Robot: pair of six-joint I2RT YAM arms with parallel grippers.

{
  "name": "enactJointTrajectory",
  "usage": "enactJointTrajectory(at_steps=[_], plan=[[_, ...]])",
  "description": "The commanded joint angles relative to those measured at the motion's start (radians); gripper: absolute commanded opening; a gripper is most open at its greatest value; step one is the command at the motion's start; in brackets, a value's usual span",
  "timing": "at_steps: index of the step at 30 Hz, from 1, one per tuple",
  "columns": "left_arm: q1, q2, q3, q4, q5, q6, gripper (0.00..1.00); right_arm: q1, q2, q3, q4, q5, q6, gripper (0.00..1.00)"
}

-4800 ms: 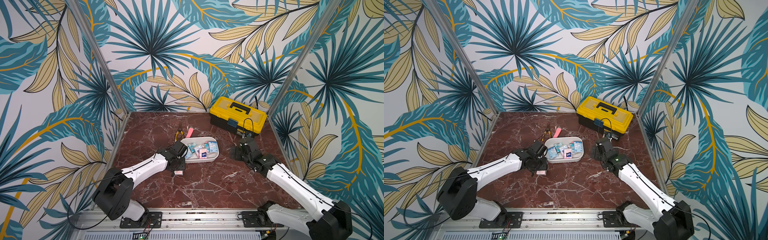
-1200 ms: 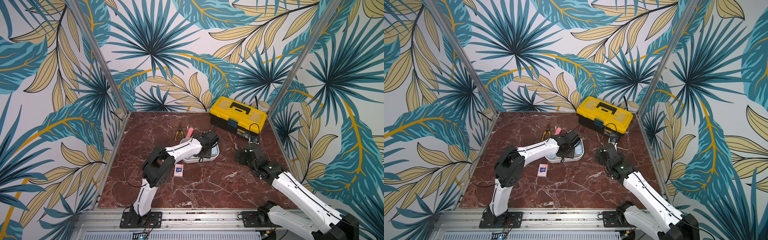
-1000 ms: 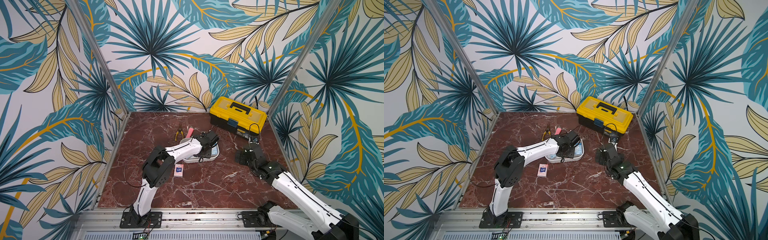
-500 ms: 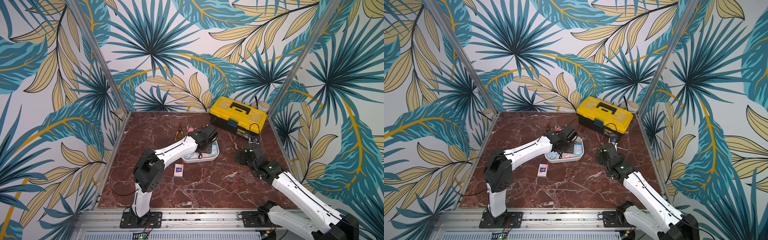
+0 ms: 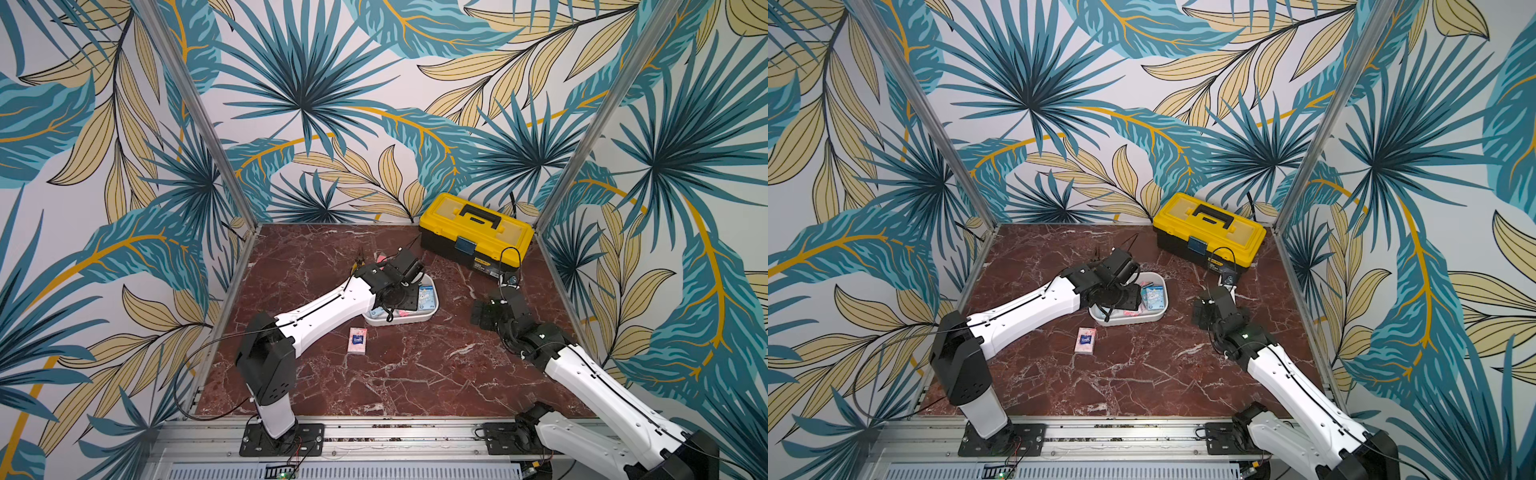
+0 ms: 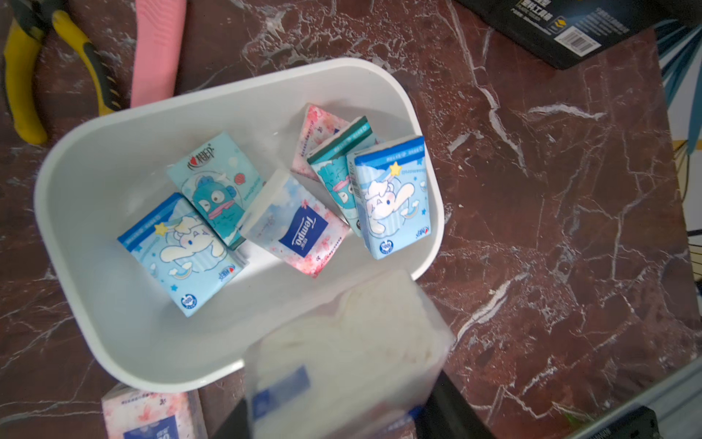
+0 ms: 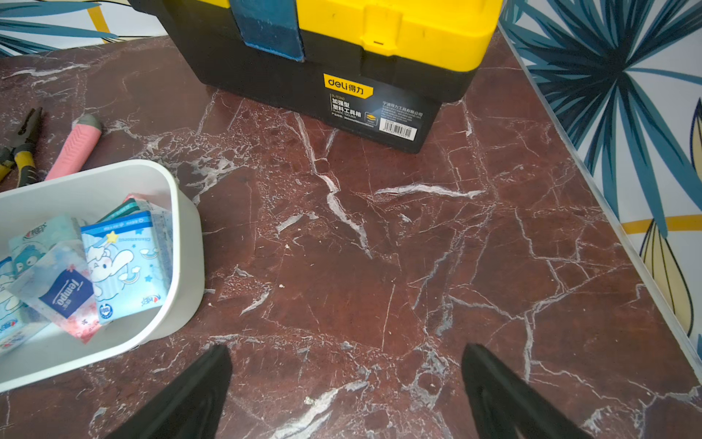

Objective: Take the pocket tissues out of the storage box
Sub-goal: Place the pocket tissues at the center of the board.

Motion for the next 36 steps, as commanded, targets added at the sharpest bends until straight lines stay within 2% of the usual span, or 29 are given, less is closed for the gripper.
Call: enactJointTrajectory(at_steps=[1, 6, 14, 36], plan=[[-0.008, -0.061, -0.07, -0.037, 0.069, 0.013, 0.53, -0.003, -0.013, -0.023, -0.019, 0.021, 0.001, 0.99], [-0.027, -0.099, -0.156, -0.028, 0.124, -0.004, 0.53, -0.003, -0.019, -0.027, -0.027, 0.028, -0.006, 0.99], [-0.036, -0.075, -0.261, 0.044, 0.183, -0.032, 0.52, -0.004, -0.031, -0.037, -0.029, 0.031, -0.002, 0.99], [-0.036, 0.095, -0.312, 0.125, 0.137, -0.047, 0.52, -0.006, -0.073, -0.066, -0.046, 0.045, -0.001, 0.99]])
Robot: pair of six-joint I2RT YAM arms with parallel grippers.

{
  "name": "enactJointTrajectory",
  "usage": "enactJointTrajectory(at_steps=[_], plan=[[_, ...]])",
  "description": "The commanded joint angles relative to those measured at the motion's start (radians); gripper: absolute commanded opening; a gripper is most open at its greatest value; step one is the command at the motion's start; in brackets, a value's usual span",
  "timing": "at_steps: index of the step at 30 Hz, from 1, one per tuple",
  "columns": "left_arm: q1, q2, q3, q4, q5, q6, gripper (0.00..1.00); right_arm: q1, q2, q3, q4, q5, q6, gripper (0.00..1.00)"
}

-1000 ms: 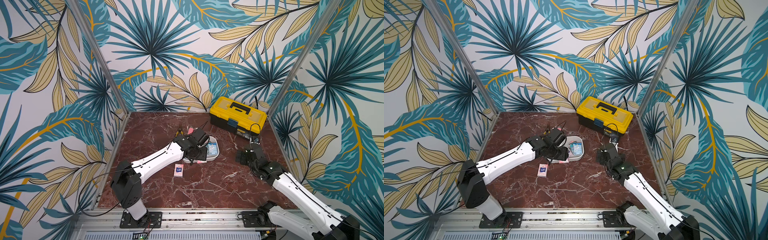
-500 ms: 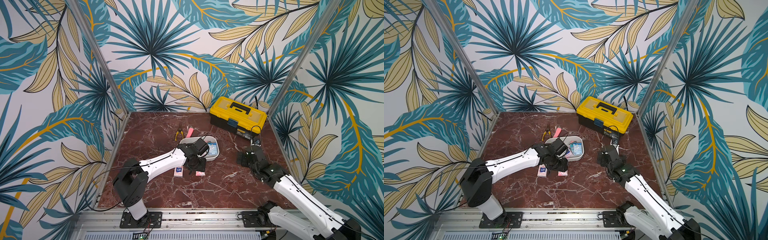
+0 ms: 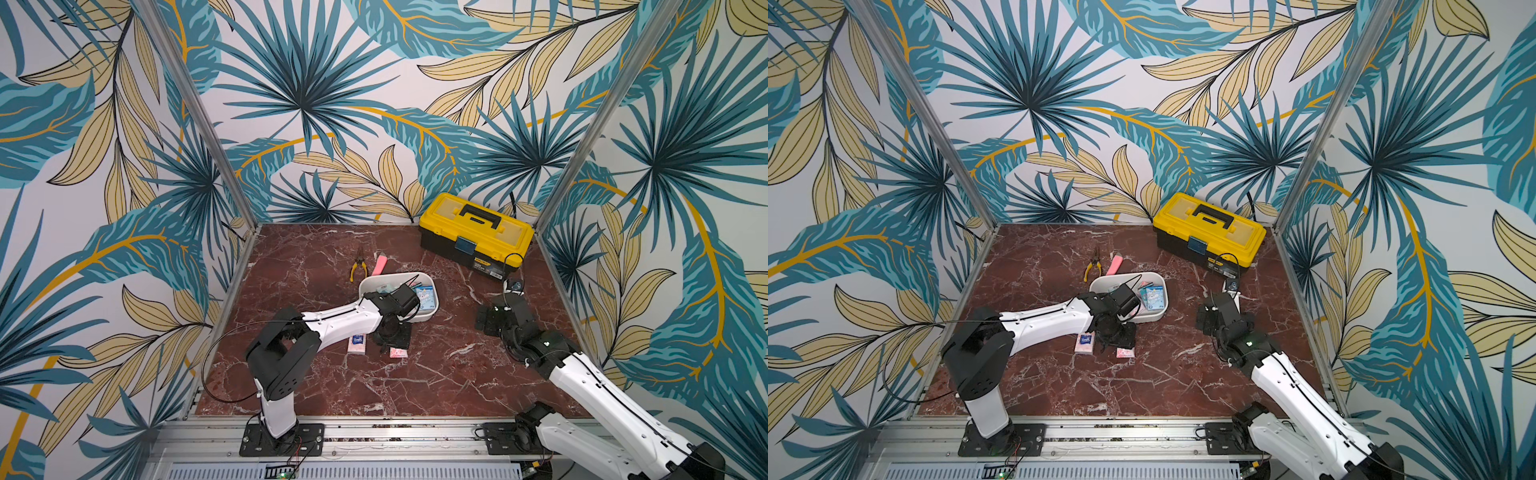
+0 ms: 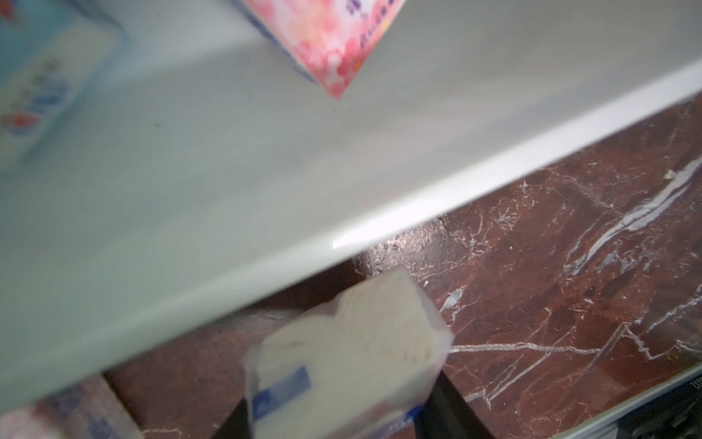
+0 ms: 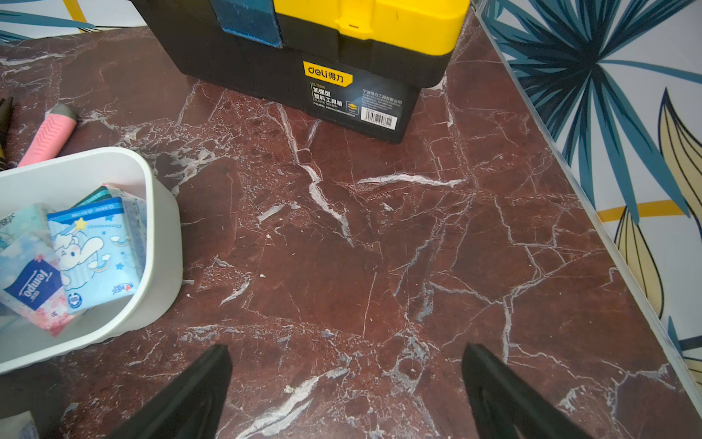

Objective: Take the pocket tissues out of the storage box
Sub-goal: Place the pocket tissues at the center of the board.

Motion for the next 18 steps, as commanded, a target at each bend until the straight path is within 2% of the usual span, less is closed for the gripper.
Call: enactJointTrajectory(at_steps=[1, 6, 18], plan=[[-0.002, 0.015, -0.024, 0.024, -0.025, -0.011, 0.52, -0.003, -0.013, -0.021, -0.017, 0.019, -0.003, 0.99], [-0.003, 0.026, -0.028, 0.038, -0.038, -0.021, 0.53, -0.003, -0.019, -0.023, -0.017, 0.019, 0.0, 0.99], [-0.002, 0.007, -0.036, 0.028, -0.069, -0.032, 0.63, -0.004, -0.042, -0.022, -0.033, 0.019, 0.003, 0.99]])
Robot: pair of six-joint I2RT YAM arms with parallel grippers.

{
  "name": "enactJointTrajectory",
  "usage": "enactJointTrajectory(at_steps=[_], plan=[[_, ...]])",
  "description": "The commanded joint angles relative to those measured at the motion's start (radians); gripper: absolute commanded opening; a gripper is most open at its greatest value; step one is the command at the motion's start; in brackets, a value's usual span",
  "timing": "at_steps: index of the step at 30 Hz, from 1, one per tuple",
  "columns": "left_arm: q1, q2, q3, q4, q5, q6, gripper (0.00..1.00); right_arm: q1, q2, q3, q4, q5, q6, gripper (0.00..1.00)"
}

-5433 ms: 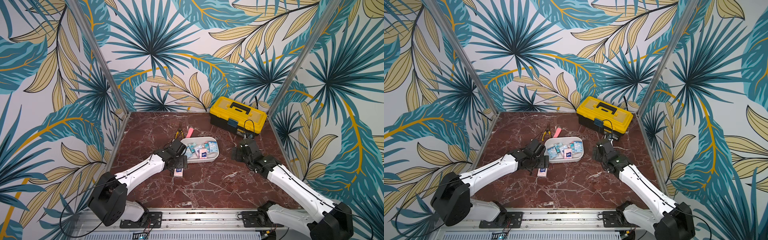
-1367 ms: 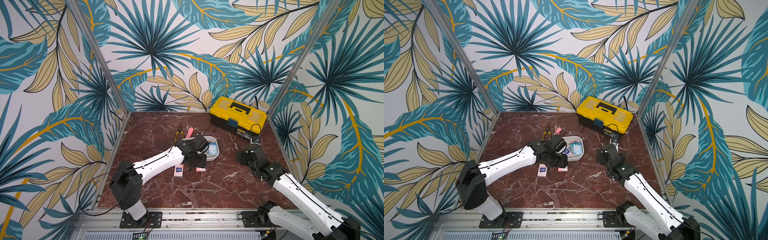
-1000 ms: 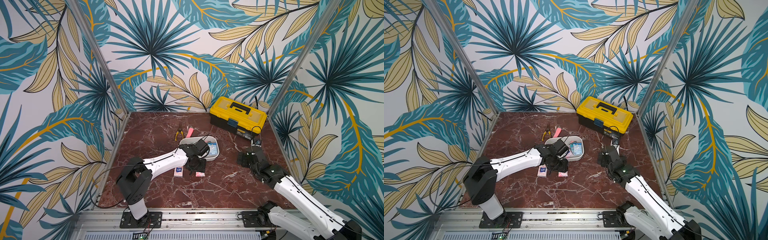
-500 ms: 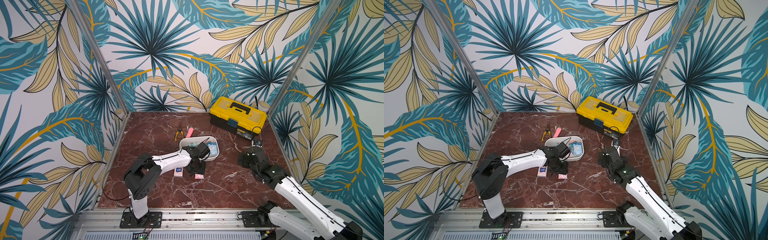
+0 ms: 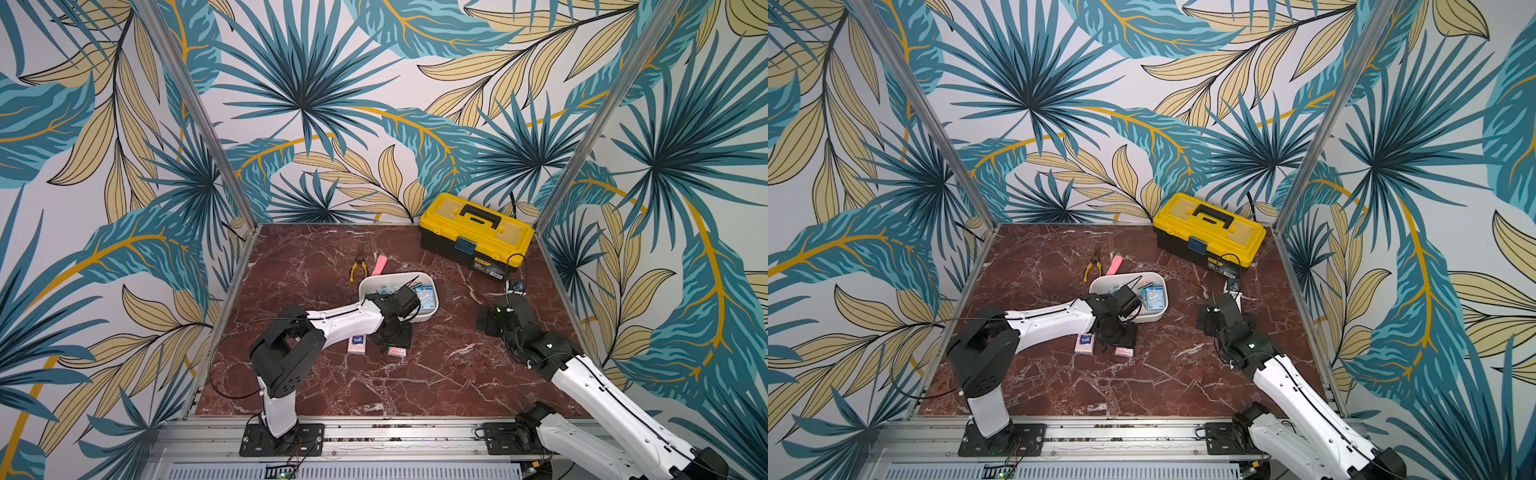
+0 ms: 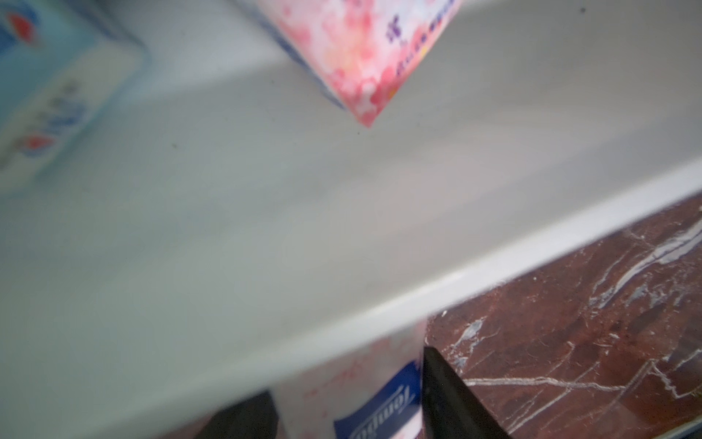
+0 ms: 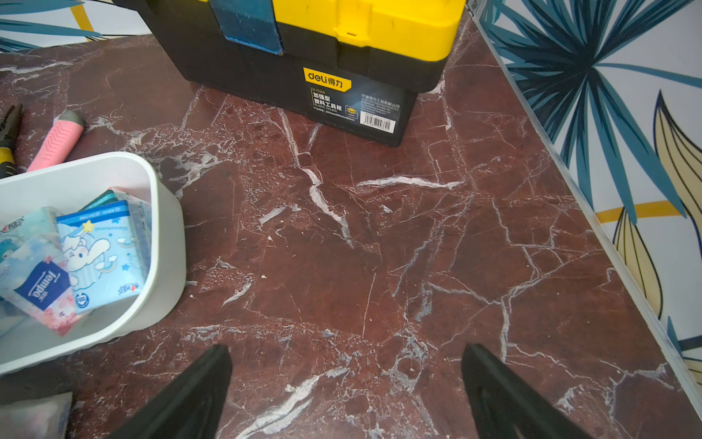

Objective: Take the pocket tissues out of the storage box
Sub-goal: Place the pocket tissues at the center of the board, then pick up the pocket tissues from the storage box.

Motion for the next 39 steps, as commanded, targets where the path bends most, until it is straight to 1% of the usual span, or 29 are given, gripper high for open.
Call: enactJointTrajectory(at_steps=[1, 8, 10, 12, 18, 24, 25, 26, 30, 34, 39], plan=[[-0.002, -0.019, -0.028, -0.008, -0.026, -0.007, 0.63, -0.003, -0.018, -0.021, -0.026, 0.018, 0.002, 0.99], [-0.003, -0.07, -0.031, -0.022, -0.038, -0.01, 0.7, -0.004, -0.038, -0.007, -0.041, 0.007, -0.018, 0.99], [-0.003, -0.092, -0.032, -0.021, -0.04, -0.008, 0.73, -0.003, -0.044, -0.002, -0.044, 0.004, -0.026, 0.99], [-0.002, -0.114, -0.03, -0.026, -0.042, -0.006, 0.74, -0.003, -0.048, 0.003, -0.046, -0.005, -0.033, 0.99], [-0.002, -0.182, -0.031, -0.04, -0.068, 0.005, 0.8, -0.003, -0.051, 0.025, -0.055, -0.021, -0.036, 0.99], [-0.001, -0.278, -0.04, -0.027, -0.118, 0.015, 0.88, -0.003, -0.043, 0.062, -0.057, -0.065, -0.046, 0.99], [-0.002, -0.297, -0.04, -0.023, -0.156, 0.017, 0.89, -0.003, -0.039, 0.072, -0.066, -0.066, -0.042, 0.99], [0.001, -0.31, -0.041, -0.02, -0.168, 0.021, 0.9, -0.003, -0.035, 0.082, -0.074, -0.064, -0.037, 0.99], [0.007, -0.359, -0.037, -0.015, -0.234, 0.041, 0.93, -0.003, 0.012, 0.138, -0.106, -0.104, -0.052, 0.99], [0.02, -0.403, -0.041, 0.001, -0.321, 0.059, 1.0, -0.002, 0.099, 0.217, -0.144, -0.179, -0.054, 0.94], [0.059, -0.459, -0.061, 0.038, -0.387, 0.081, 1.0, 0.004, 0.21, 0.29, -0.142, -0.272, -0.027, 0.9]])
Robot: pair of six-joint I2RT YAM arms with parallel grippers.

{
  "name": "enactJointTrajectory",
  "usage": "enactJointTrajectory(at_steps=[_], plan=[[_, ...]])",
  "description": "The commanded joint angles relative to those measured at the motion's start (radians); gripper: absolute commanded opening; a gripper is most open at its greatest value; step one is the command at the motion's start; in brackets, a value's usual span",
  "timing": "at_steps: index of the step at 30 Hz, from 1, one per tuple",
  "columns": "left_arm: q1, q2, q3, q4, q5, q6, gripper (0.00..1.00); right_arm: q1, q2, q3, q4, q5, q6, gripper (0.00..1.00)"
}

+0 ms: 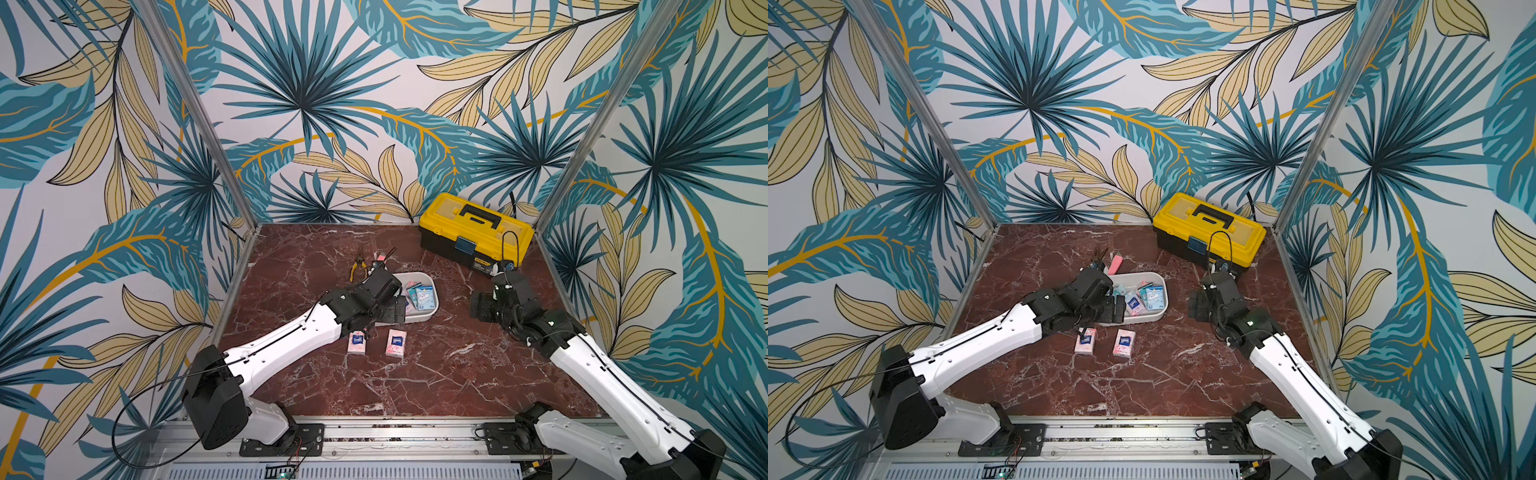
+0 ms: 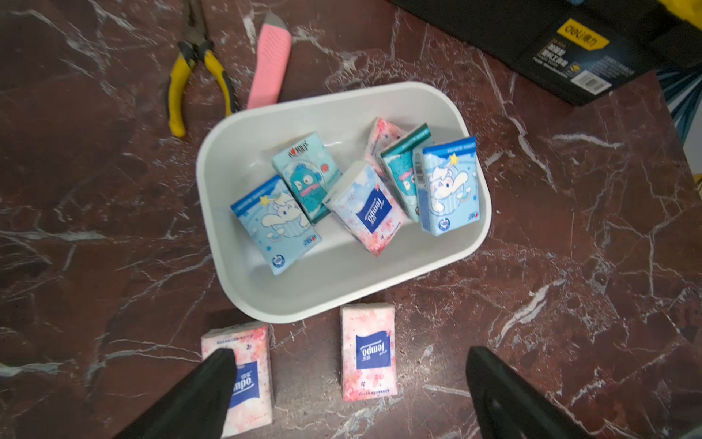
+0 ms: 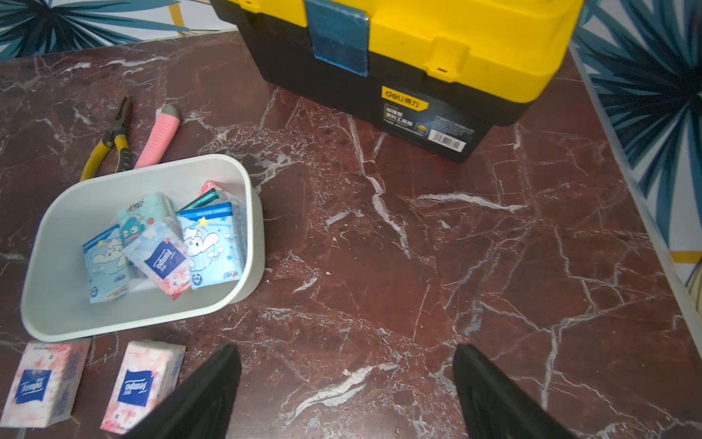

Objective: Take the pocket tissues out of the storage box
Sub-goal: Pick up the pocket tissues from the storage box.

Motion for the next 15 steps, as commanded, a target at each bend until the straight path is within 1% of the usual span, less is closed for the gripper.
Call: enactJointTrajectory(at_steps=[1, 7, 12, 15], plan=[[0.034, -0.058, -0.052, 0.054, -0.082, 0.032, 1.0, 0.007, 0.069, 0.042, -0.025, -0.093, 0.022, 0.89], [0.092, -0.174, -0.174, 0.186, -0.117, 0.035, 1.0, 0.041, 0.215, 0.091, 0.064, -0.145, 0.082, 0.84], [0.122, -0.274, -0.278, 0.275, -0.174, 0.014, 1.0, 0.082, 0.362, 0.176, 0.084, -0.15, 0.104, 0.84], [0.139, -0.318, -0.315, 0.299, -0.193, 0.01, 1.0, 0.104, 0.45, 0.237, 0.087, -0.142, 0.101, 0.85]])
